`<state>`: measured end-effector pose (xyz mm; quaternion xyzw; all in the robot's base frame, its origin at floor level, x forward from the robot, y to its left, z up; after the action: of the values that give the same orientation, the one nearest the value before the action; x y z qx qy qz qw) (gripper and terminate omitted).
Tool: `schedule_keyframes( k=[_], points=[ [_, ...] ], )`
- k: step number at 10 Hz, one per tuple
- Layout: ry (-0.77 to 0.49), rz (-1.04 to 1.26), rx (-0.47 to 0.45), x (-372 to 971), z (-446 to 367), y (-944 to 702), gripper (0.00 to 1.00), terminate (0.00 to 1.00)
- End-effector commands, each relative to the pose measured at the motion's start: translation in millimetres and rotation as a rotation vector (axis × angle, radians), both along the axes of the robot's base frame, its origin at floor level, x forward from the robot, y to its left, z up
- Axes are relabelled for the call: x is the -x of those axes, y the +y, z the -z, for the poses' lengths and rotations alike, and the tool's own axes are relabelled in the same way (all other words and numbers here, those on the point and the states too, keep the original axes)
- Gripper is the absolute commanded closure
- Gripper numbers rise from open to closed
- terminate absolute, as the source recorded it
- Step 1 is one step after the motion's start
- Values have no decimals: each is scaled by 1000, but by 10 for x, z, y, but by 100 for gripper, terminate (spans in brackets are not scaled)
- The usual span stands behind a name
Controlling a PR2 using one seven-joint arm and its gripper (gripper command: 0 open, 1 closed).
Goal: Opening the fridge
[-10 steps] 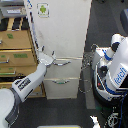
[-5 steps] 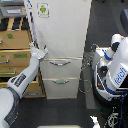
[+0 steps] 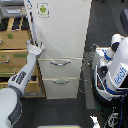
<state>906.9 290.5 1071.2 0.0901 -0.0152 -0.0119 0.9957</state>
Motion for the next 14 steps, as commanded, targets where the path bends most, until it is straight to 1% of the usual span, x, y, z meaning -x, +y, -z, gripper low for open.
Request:
schedule_keyframes(
  k=[1, 7, 14],
  points=[
    [29, 52, 170, -220, 348, -141, 100, 0],
    [40, 55, 148, -113, 450, -51, 100, 0],
    [46, 69, 152, -106, 510, -148, 100, 0]
  ],
)
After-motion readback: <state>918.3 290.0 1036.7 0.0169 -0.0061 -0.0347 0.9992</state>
